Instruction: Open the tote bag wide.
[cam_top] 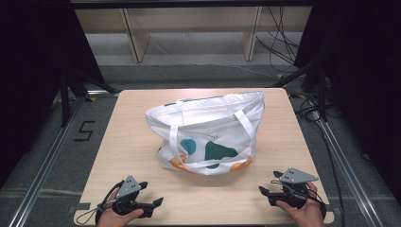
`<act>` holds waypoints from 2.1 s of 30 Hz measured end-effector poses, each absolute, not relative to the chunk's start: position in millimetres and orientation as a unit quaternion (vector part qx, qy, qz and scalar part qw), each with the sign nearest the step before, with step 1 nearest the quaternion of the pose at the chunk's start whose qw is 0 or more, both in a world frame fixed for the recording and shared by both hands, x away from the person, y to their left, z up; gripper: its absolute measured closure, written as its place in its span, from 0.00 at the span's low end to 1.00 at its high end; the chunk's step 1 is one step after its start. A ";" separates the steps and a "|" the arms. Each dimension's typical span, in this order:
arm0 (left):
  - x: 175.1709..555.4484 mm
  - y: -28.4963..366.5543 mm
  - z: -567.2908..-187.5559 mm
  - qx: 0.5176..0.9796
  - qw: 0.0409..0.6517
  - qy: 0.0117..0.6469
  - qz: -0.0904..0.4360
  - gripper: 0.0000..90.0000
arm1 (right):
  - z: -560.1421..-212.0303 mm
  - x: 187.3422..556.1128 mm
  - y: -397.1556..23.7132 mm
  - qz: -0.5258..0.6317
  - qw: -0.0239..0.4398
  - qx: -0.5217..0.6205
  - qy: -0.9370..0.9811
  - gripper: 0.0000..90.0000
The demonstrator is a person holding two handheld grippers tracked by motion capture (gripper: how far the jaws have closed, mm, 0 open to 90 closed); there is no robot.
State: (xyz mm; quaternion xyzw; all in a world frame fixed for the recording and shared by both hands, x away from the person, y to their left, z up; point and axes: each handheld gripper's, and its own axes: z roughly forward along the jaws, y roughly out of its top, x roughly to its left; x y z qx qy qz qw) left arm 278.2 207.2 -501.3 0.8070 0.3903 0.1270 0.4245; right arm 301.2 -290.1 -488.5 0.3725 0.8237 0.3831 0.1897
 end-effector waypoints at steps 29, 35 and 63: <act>295.3 212.6 -464.0 0.770 0.472 0.409 0.133 0.19 | -451.0 325.5 -288.1 0.439 0.215 0.376 0.787 0.31; 306.7 208.2 -445.3 0.764 0.486 0.401 0.141 0.22 | -419.9 341.6 -286.2 0.457 0.237 0.360 0.778 0.37; 409.8 195.5 -339.9 0.746 0.517 0.375 0.190 0.96 | -286.8 417.8 -234.5 0.455 0.292 0.242 0.806 0.98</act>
